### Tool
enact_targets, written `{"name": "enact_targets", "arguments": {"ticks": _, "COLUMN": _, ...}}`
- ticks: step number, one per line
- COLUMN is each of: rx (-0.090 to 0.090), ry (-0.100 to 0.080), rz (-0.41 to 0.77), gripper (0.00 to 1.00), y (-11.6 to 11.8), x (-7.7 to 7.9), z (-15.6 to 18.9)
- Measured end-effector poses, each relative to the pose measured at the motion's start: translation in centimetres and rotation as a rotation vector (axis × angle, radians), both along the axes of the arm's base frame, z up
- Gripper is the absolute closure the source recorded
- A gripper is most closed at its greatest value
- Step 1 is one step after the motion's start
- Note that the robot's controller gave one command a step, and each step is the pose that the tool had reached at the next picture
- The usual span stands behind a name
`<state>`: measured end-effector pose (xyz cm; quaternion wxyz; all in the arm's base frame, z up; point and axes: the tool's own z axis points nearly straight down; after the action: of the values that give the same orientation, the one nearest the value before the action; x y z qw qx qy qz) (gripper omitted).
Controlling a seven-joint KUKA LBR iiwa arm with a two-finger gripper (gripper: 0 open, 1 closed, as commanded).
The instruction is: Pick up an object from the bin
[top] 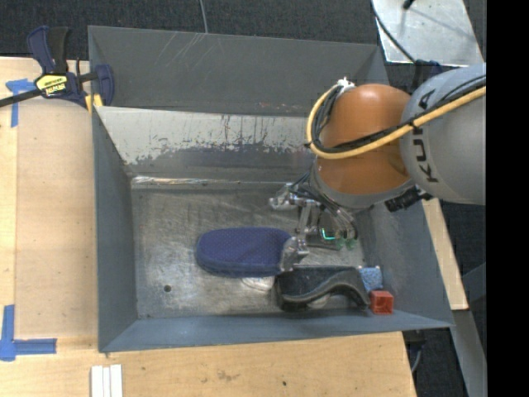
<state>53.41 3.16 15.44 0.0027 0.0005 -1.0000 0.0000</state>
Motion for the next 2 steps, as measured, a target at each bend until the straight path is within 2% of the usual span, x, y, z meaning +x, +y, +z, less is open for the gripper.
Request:
{"name": "enact_targets", "arguments": {"ticks": 1, "rx": 0.002, "ry": -0.023, "rz": -0.054, "gripper": 0.00, "y": -1.28, "x": 1.40, "z": -5.06}}
{"name": "enact_targets", "arguments": {"ticks": 2, "rx": 0.001, "ry": -0.017, "rz": -0.054, "gripper": 1.00, "y": -1.32, "x": 1.27, "z": -5.35}}
